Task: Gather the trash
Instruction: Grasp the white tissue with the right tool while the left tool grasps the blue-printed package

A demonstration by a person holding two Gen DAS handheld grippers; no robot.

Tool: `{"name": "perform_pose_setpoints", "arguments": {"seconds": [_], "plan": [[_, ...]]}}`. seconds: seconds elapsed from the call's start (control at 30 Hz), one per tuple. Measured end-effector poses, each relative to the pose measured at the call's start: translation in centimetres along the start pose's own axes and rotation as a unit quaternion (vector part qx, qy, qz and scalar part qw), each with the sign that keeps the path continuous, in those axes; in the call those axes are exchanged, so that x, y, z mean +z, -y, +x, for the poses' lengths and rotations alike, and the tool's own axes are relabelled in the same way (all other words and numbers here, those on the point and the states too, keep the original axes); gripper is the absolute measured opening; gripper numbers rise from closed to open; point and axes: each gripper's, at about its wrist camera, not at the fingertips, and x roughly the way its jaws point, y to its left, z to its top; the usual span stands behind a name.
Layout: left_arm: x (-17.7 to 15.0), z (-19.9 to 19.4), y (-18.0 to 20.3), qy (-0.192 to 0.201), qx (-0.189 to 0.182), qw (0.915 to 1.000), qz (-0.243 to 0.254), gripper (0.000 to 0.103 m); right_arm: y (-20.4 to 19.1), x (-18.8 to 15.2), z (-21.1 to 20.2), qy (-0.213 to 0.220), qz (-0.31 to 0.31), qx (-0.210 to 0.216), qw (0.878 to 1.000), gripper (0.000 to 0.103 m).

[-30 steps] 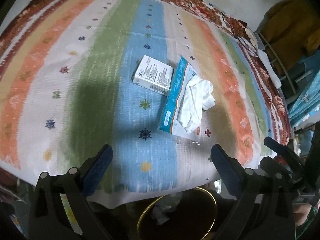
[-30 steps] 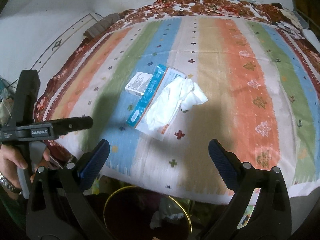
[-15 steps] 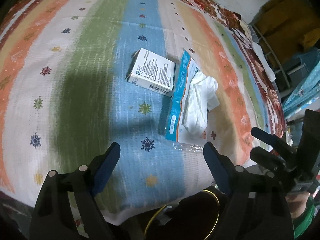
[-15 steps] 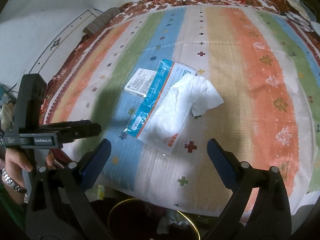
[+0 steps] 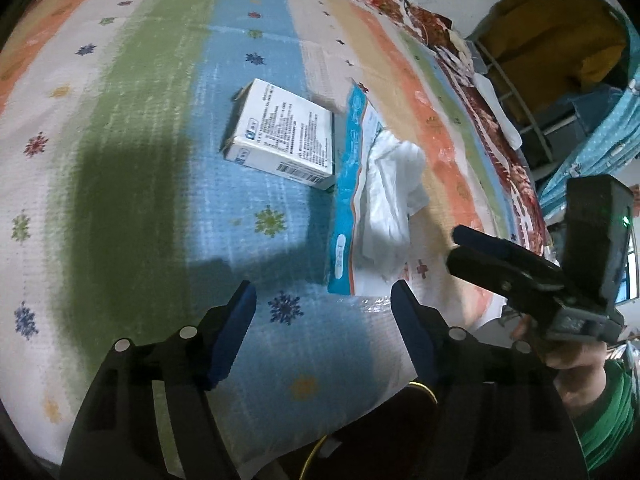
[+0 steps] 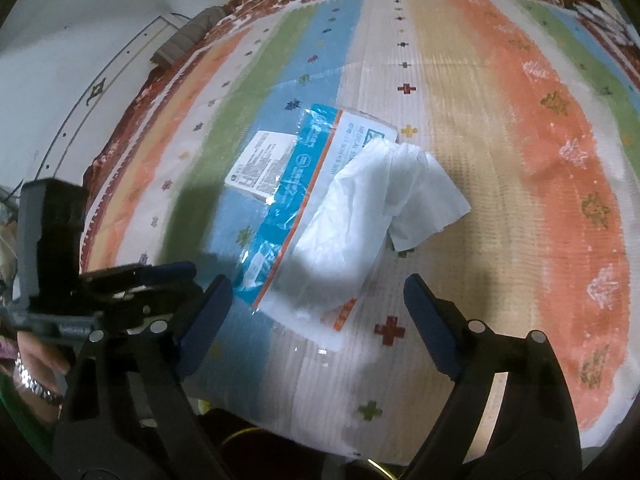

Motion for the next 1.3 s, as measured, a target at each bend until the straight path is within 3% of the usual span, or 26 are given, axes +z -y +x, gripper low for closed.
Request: {"name": "perform_pose_setpoints", "arguments": {"seconds": [0.13,0.43,0.57,0.67,0.8,0.97,1.3], "plan": [[0.0,1.0,-0.1,-0.006,0.002,1.0000,0.007,0.056,0.3,0.8,1.4,-0.006,0.009,0.013,1.000,0.075],[0.6,2.3,-0.2,-0.010,-0.021,0.9997,0.007,0.041,0.2,1.8,4.4,-0.031,-0.001,-0.009,0.999,0.054],[0.4,3.2,0.2,-0.021,-0.023,0.9993,0.018,0.032,-0.1,1.8,5.2,-0.035,-0.005,-0.012,0.999,0.039],[0.5,3.5,0.8,-0.024,-0.015,0.9992,0.029,0.011,-0.4,1.7,5.6,-0.038,-0.014,-0.019,0.999,0.029],[0.9,3.1,1.4,-0.014,-0.020,0.9993,0.029,0.008,-0.6,1.6,5.5,-0.040,-0.021,-0.018,0.999,0.010],[1.3,2.3,1.2,-0.004,-0.001,0.9998,0.018,0.002,-1.1,1.6,4.7,-0.035,-0.032,-0.018,0.999,0.006],[1.8,0.3,2.5,0.023,0.015,0.9995,0.016,0.000,-0.5,1.5,1.8,-0.021,-0.047,-0.038,0.998,0.005]]}}
